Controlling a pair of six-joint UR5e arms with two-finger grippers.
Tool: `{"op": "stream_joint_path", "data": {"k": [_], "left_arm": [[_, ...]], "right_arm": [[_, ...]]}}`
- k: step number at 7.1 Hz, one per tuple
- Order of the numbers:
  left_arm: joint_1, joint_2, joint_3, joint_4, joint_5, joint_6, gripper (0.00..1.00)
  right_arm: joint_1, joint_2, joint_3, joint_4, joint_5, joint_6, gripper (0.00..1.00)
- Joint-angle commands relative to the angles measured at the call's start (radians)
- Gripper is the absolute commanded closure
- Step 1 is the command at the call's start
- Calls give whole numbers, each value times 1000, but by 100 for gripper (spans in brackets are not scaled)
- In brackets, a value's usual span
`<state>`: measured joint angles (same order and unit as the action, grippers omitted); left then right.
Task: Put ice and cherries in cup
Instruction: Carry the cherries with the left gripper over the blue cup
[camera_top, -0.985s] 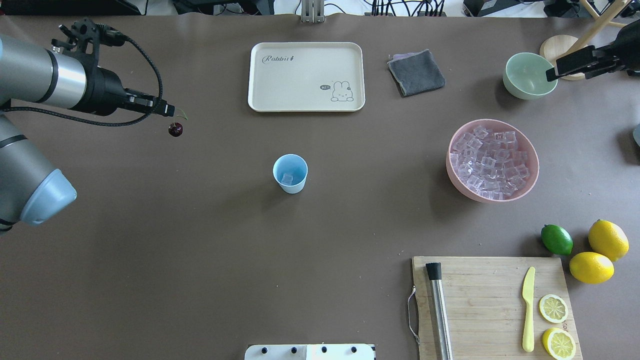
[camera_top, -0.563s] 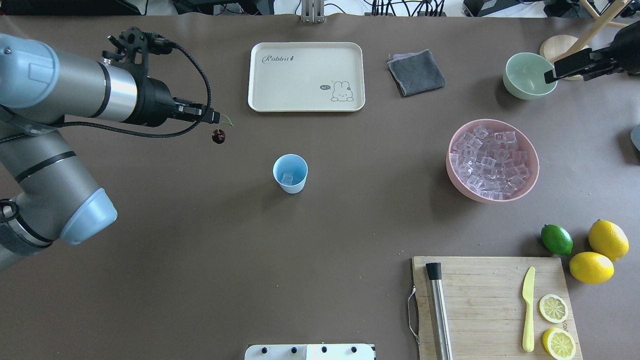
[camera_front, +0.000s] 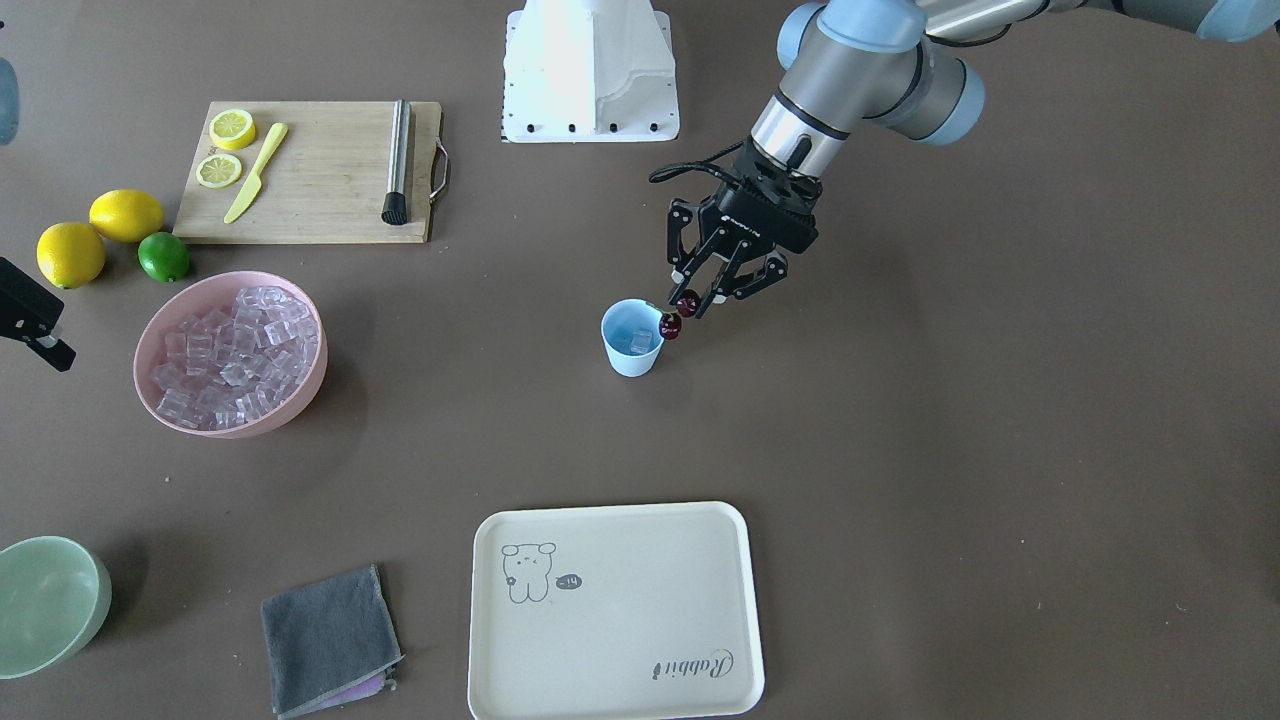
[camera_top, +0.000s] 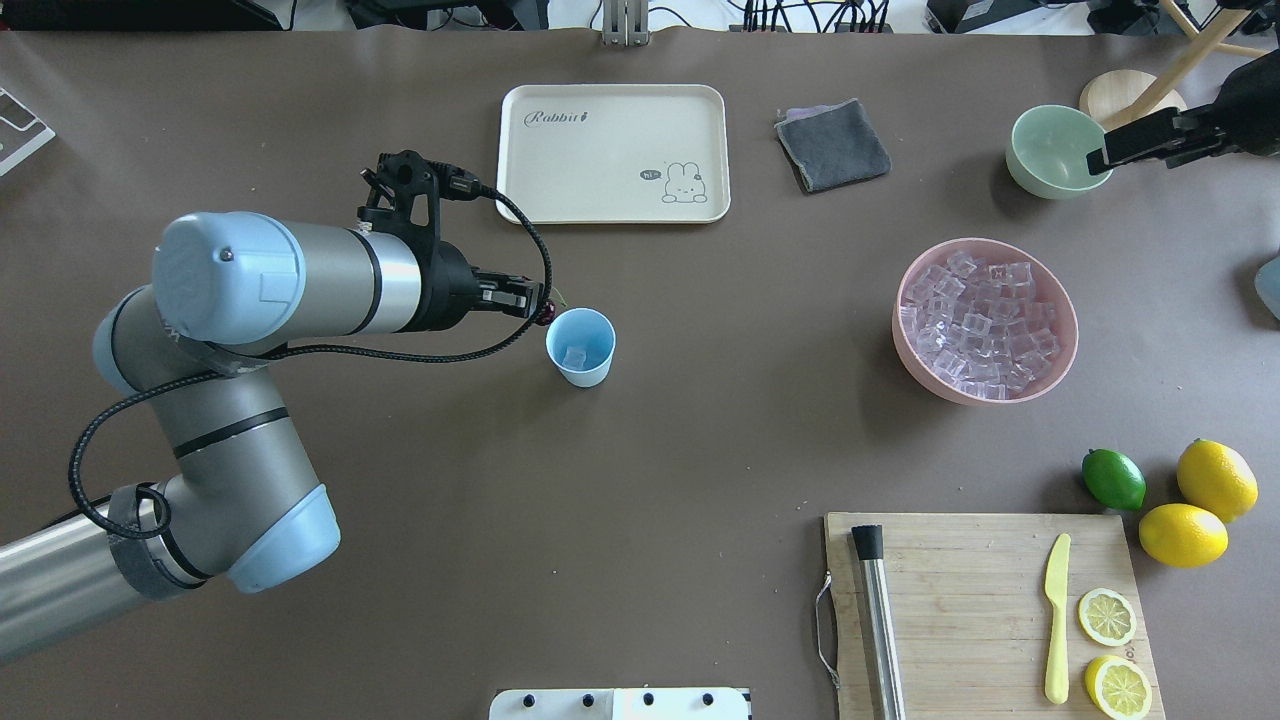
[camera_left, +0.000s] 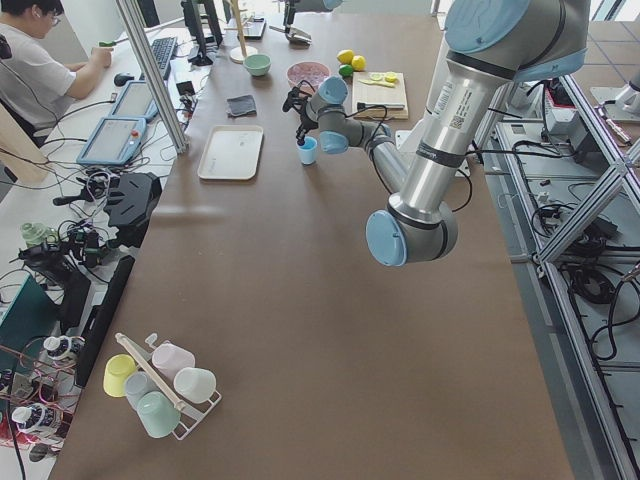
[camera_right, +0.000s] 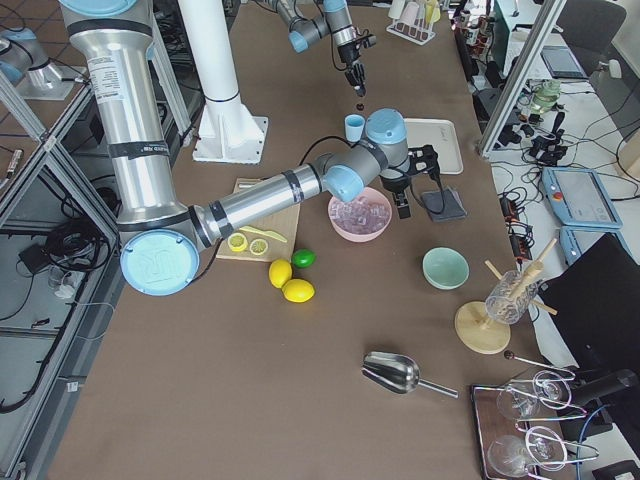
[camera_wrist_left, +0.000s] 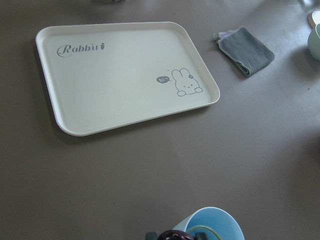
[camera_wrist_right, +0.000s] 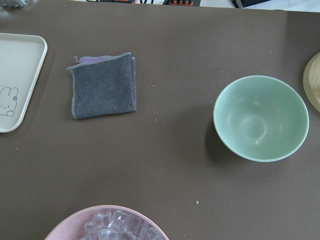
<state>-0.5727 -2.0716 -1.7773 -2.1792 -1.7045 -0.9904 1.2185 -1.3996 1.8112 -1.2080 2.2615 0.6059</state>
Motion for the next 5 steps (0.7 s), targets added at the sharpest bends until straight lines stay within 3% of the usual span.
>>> {"op": "stream_joint_path", "data": {"k": [1,4,5], "left_arm": [[31,-57,53,1,43,-8,100],[91,-51,67,-1,155,1,100],[94,-47,70,-4,161,6,2]], "right_arm": [[-2,-4,2,1,0,0,0],[-2,-15,4,1,-2,0,0],[-2,-15,4,1,-2,0,0]]}}
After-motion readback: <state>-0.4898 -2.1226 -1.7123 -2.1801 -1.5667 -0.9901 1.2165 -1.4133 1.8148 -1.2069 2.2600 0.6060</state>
